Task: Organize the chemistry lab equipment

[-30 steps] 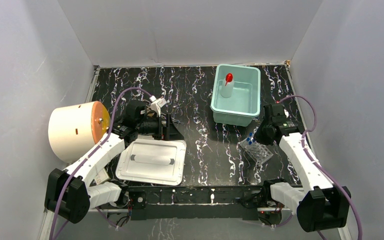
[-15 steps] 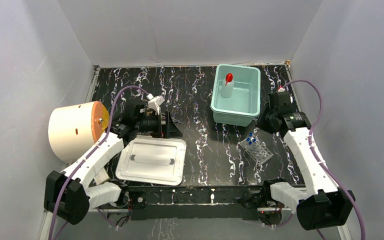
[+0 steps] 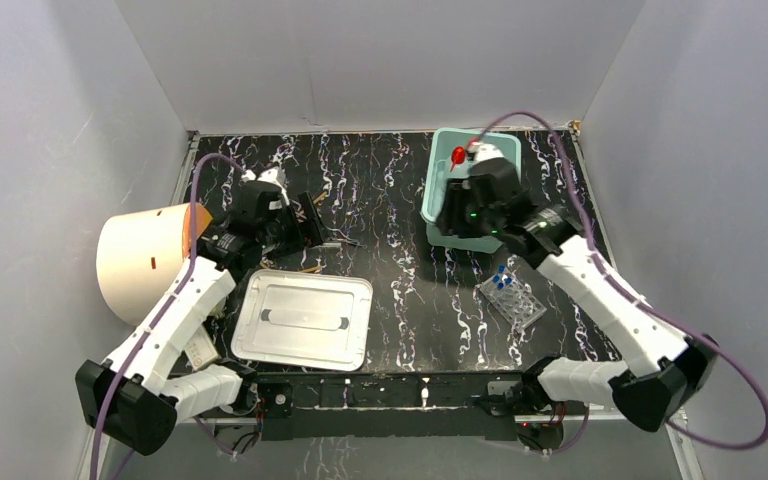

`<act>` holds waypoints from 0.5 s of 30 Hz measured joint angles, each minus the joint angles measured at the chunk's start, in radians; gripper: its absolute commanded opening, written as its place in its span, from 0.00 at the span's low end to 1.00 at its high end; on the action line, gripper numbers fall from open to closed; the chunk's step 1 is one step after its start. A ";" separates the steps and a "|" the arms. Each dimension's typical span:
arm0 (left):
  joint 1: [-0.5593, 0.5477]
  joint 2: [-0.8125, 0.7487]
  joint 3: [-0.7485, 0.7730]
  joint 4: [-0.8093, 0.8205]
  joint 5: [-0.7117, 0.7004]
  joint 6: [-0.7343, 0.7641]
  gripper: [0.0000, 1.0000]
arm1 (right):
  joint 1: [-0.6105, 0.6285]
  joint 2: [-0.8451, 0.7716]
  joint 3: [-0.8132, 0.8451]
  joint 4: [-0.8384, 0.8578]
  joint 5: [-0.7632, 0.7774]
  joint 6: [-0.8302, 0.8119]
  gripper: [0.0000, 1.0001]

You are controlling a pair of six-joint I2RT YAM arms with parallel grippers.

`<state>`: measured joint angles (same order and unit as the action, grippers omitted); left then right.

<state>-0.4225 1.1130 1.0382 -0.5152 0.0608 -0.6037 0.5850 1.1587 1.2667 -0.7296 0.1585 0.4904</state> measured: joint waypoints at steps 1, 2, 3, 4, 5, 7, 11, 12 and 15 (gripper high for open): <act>0.000 0.000 0.010 -0.024 -0.040 -0.015 0.81 | 0.064 0.032 0.029 0.017 0.020 -0.006 0.56; 0.000 -0.002 0.021 -0.047 -0.078 -0.028 0.81 | 0.108 0.061 0.047 0.034 0.032 -0.015 0.57; 0.000 -0.005 0.032 -0.068 -0.113 -0.040 0.81 | 0.156 0.098 0.068 0.053 0.045 -0.026 0.58; 0.000 -0.011 0.044 -0.090 -0.146 -0.050 0.81 | 0.199 0.138 0.087 0.071 0.052 -0.039 0.59; 0.000 -0.018 0.058 -0.110 -0.173 -0.057 0.81 | 0.237 0.182 0.108 0.087 0.056 -0.054 0.60; 0.000 -0.042 0.106 -0.160 -0.240 -0.072 0.81 | 0.294 0.272 0.148 0.115 0.064 -0.084 0.61; 0.000 -0.101 0.258 -0.234 -0.381 -0.081 0.82 | 0.346 0.446 0.224 0.170 0.060 -0.132 0.63; 0.000 -0.114 0.290 -0.242 -0.406 -0.077 0.82 | 0.349 0.487 0.243 0.183 0.050 -0.142 0.64; 0.000 -0.147 0.401 -0.261 -0.470 -0.055 0.83 | 0.349 0.611 0.318 0.209 0.019 -0.164 0.63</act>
<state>-0.4225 0.9657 1.4391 -0.7761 -0.4095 -0.6582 0.9337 1.7695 1.5845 -0.5209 0.1780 0.3260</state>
